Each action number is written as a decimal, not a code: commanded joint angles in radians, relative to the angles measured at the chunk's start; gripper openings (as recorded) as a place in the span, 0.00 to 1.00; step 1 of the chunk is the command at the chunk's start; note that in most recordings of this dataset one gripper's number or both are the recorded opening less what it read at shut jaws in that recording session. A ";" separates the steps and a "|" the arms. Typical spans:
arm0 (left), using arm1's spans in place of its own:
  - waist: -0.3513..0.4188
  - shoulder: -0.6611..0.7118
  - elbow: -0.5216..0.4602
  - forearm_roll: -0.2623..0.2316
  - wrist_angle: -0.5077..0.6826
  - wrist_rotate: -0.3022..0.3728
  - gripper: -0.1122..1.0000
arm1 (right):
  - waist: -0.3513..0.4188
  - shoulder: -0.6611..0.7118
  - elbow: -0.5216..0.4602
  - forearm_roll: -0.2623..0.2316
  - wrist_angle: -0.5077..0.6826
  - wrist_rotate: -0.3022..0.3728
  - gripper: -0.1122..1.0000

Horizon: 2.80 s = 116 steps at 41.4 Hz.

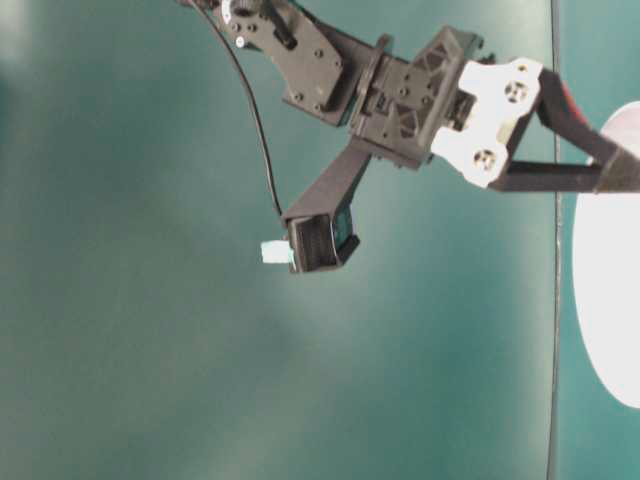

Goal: Scoop the yellow hexagonal prism block from the bowl with a spoon using the right arm.
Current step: 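Slide the spoon under the yellow hexagonal block inside the bowl, then raise the spoon with the block up out of the bowl, then hold the spoon with the block steady above the bowl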

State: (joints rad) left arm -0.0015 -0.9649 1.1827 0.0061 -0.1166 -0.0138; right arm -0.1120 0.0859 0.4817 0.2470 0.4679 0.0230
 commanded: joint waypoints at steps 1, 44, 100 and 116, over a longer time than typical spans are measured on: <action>-0.002 0.006 -0.025 0.002 -0.012 0.000 0.17 | 0.002 -0.046 0.008 0.003 -0.011 0.000 0.32; -0.002 0.009 -0.026 0.002 -0.011 0.000 0.17 | -0.017 -0.153 -0.006 -0.034 0.012 -0.002 0.32; -0.002 0.012 -0.021 0.002 -0.003 -0.002 0.17 | -0.008 -0.411 0.175 -0.046 -0.357 -0.002 0.32; -0.002 0.002 -0.025 0.002 0.038 0.000 0.17 | -0.009 -0.417 0.176 -0.051 -0.342 -0.008 0.32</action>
State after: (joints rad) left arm -0.0015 -0.9618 1.1827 0.0046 -0.0813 -0.0138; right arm -0.1212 -0.3083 0.6734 0.1994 0.1289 0.0215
